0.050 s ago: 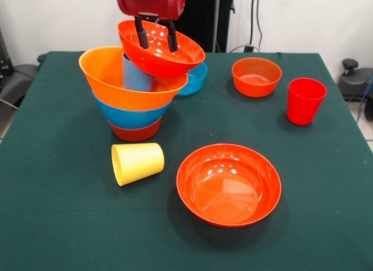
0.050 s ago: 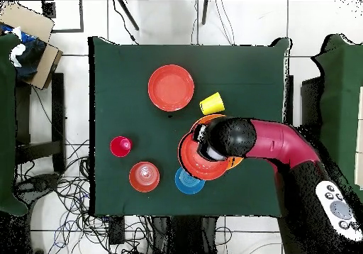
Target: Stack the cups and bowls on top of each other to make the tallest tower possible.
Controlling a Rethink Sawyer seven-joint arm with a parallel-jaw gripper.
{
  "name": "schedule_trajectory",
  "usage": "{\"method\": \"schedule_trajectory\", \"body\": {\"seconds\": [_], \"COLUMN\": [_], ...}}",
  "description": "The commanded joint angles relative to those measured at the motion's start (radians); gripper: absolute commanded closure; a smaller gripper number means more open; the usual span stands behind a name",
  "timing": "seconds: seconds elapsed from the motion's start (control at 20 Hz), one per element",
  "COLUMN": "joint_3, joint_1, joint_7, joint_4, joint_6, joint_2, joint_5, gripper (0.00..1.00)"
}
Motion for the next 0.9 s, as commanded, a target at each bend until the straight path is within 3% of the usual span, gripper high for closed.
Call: {"method": "schedule_trajectory", "body": {"seconds": [0.05,0.9], "joint_3": [0.059,0.076], "joint_1": [-0.020,-0.034], "joint_7": [-0.162,-0.118], "joint_4": [0.041,0.090], "joint_6": [-0.060,-0.086], "joint_2": [0.079,0.069], "joint_5": [-0.083,-0.087], "gripper": [0.00,0.00]}}
